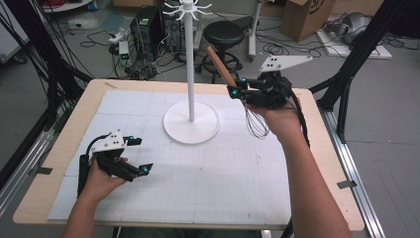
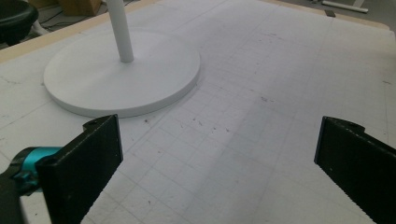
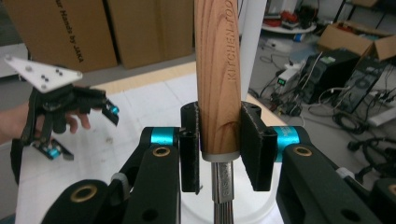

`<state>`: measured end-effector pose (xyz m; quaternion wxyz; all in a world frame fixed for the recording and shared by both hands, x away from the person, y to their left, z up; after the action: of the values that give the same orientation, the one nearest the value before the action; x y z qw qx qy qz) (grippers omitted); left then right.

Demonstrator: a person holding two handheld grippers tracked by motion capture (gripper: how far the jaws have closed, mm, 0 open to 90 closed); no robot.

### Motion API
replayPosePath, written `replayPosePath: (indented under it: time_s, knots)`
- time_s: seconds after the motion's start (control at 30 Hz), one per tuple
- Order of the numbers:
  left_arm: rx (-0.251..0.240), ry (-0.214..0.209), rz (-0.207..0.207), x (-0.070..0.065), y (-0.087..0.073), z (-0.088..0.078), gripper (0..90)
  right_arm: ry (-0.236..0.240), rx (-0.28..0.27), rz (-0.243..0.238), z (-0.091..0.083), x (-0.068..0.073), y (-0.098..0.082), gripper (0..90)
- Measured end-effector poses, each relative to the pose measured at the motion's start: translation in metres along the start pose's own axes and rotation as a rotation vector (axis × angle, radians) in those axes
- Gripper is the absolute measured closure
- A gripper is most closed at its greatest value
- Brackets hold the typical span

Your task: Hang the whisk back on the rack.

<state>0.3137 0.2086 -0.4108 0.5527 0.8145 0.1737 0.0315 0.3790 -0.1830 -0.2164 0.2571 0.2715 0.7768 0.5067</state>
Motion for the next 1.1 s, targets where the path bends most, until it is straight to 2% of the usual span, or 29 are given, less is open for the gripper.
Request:
replayPosePath:
  time_s: [0.2,0.23,0.3,0.47,0.7,0.83,0.9,1.1]
  knots:
    - [0.004,-0.004,0.001,0.0,0.0,0.0,1.6,-0.012,-0.013,-0.008,0.003,-0.009,0.017,71.2]
    - [0.004,-0.003,0.002,0.0,0.0,0.0,1.6,-0.015,-0.006,0.003,0.003,-0.01,0.019,71.2]
    - [-0.001,-0.003,-0.002,0.0,0.0,0.0,1.6,-0.026,-0.02,-0.006,0.004,-0.013,0.022,71.2]
    - [0.0,0.0,-0.004,0.0,0.0,0.0,1.6,-0.054,-0.049,0.015,0.004,-0.021,0.029,71.2]
    - [0.0,-0.003,-0.003,0.0,0.0,0.0,1.6,-0.086,-0.033,0.019,0.009,-0.03,0.043,71.1]
    - [0.001,-0.003,-0.003,0.0,0.0,0.0,1.6,-0.113,-0.026,0.004,0.012,-0.036,0.049,71.1]
    - [0.003,-0.006,-0.002,0.0,0.0,0.001,1.6,-0.124,-0.01,0.016,0.014,-0.038,0.05,71.1]
    - [-0.001,-0.002,-0.002,0.0,0.0,0.0,1.6,-0.13,0.003,0.014,0.021,-0.041,0.055,71.1]
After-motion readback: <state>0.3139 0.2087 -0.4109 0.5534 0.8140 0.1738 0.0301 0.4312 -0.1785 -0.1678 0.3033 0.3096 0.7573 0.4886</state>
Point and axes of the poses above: each handheld gripper's, and its own axes: z roughly forward along the jaws, y roughly out of its top, x roughly to its left, the point moved 2 cm from there along z, roughly forward along the jaws, and after that the axes turned 13 degrees about -y, right-handed, at the moved point
